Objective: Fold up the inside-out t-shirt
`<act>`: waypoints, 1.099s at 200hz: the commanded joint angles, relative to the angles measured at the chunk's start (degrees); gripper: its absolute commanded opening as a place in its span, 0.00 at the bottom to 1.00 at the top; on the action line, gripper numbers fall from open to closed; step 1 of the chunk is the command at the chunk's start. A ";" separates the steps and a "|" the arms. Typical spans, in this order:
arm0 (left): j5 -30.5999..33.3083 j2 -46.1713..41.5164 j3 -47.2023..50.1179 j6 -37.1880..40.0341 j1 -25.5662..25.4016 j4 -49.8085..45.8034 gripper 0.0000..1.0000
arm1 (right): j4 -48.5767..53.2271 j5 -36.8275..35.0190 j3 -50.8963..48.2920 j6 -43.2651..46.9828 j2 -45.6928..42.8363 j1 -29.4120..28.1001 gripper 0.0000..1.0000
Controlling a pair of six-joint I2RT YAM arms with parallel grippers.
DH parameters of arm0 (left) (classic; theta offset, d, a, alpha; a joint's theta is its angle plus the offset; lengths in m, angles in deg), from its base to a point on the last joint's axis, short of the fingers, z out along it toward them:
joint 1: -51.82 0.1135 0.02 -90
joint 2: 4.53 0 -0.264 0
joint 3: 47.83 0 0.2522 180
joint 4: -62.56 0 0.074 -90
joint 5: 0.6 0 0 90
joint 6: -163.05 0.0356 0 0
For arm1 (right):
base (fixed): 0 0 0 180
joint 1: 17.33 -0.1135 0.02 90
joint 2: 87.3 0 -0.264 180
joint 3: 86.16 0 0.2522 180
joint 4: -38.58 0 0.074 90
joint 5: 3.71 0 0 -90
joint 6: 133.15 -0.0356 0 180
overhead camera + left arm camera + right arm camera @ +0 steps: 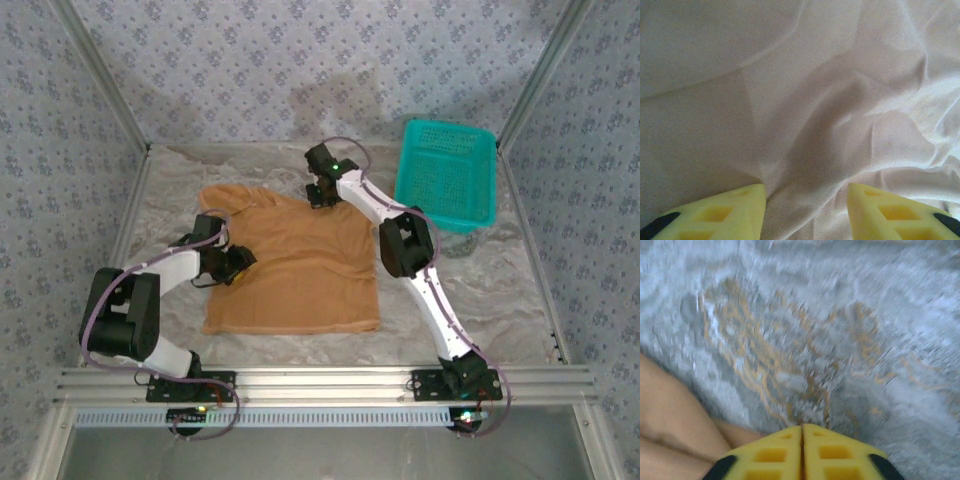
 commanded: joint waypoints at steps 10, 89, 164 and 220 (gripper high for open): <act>0.32 0.21 3.34 1.10 -0.42 -1.76 0.46 | 4.01 1.70 5.43 -0.78 2.84 0.12 0.00; 1.42 -2.99 7.46 2.32 0.81 -3.41 0.45 | 5.50 4.09 1.87 2.87 -2.39 1.73 0.55; 0.85 -3.87 6.58 2.49 1.31 -4.25 0.44 | 11.07 2.51 -1.03 4.66 2.17 -0.33 0.59; 0.95 -8.38 7.42 3.05 3.15 -6.76 0.44 | 11.70 0.27 -11.80 4.44 -2.67 -2.12 0.27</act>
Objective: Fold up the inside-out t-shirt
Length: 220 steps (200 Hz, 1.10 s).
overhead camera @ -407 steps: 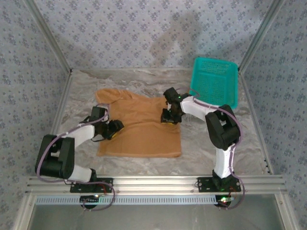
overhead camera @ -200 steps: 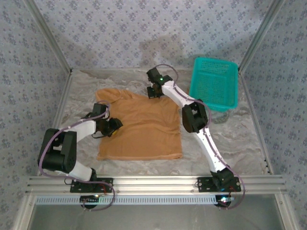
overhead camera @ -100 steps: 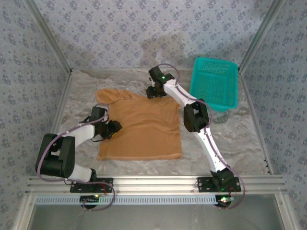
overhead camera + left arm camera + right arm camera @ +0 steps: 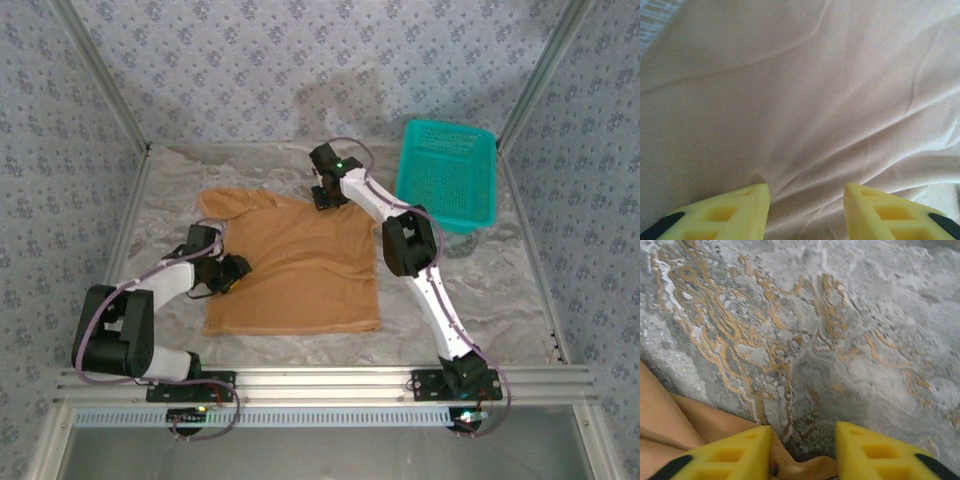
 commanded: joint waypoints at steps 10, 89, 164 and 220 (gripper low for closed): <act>1.10 -2.23 1.98 1.43 1.82 -5.73 0.44 | 8.69 1.90 -8.60 -0.93 -1.61 -3.19 0.18; 0.30 -0.29 3.51 0.77 2.38 -2.86 0.41 | -1.60 -4.31 -1.54 -9.43 -11.80 -0.61 0.00; 0.45 1.78 6.27 0.87 2.23 0.00 0.39 | -11.55 -5.75 6.25 -16.09 -9.60 4.66 0.00; -0.33 -0.95 6.41 -0.08 1.34 -0.13 0.42 | 5.05 -3.80 15.14 -21.60 -3.08 7.67 0.78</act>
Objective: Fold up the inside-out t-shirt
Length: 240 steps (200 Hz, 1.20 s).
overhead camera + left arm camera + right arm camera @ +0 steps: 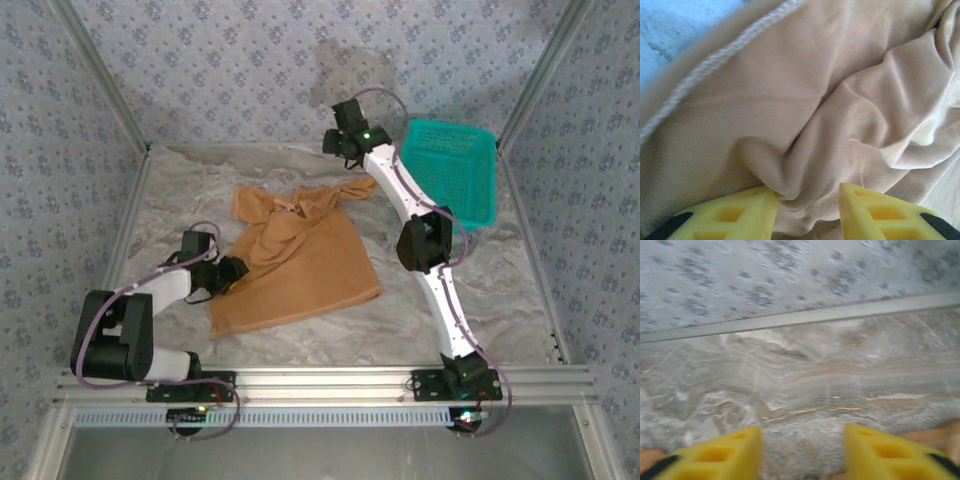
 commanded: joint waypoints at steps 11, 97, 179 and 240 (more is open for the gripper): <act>2.14 -0.87 1.10 -0.45 -0.79 -8.00 0.45 | 8.47 -1.15 -6.00 -1.45 -3.77 0.02 0.78; 7.42 18.22 -36.53 3.94 0.14 -13.05 0.65 | 2.06 2.93 -30.08 -0.07 -13.31 -3.02 0.70; 1.85 48.37 -65.07 2.15 2.02 -14.85 0.70 | -1.56 9.65 -22.94 -5.42 -3.84 1.88 0.67; -0.93 56.17 -72.98 1.34 3.03 -17.83 0.15 | -4.04 14.64 -19.79 -10.34 0.83 3.54 0.18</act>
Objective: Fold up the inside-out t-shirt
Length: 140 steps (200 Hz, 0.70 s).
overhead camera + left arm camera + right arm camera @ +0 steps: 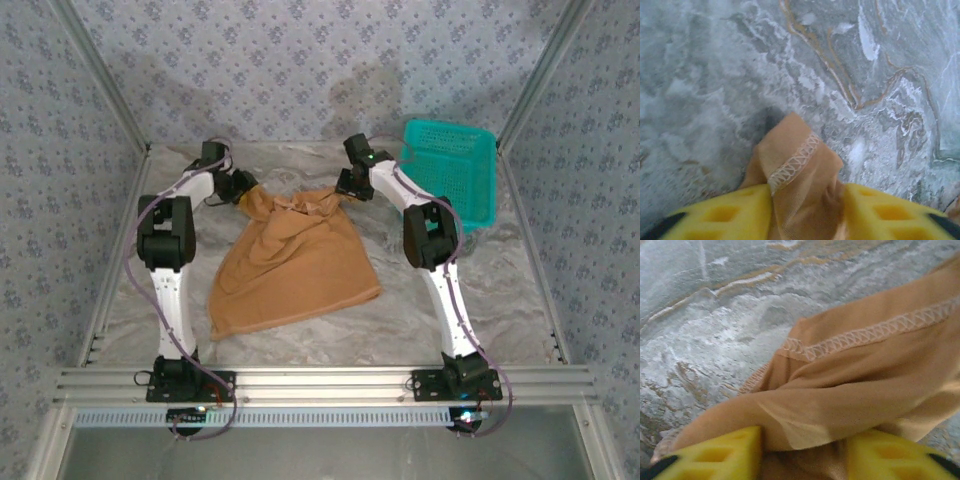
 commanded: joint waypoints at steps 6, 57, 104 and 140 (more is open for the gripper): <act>-2.50 2.49 -2.22 0.19 1.52 -5.67 0.06 | 0.09 3.26 2.74 -3.51 1.57 0.99 0.11; -1.43 -7.98 0.67 -0.44 8.64 -6.19 0.00 | 3.25 0.25 1.52 1.28 -7.45 2.32 0.01; 0.97 -15.68 2.62 -1.99 14.74 -4.48 0.00 | 2.89 -3.30 0.11 4.00 -15.08 3.53 0.01; 1.89 -13.38 -2.77 -2.45 16.25 -5.06 0.00 | 3.49 -3.27 4.74 3.95 -13.16 4.62 0.02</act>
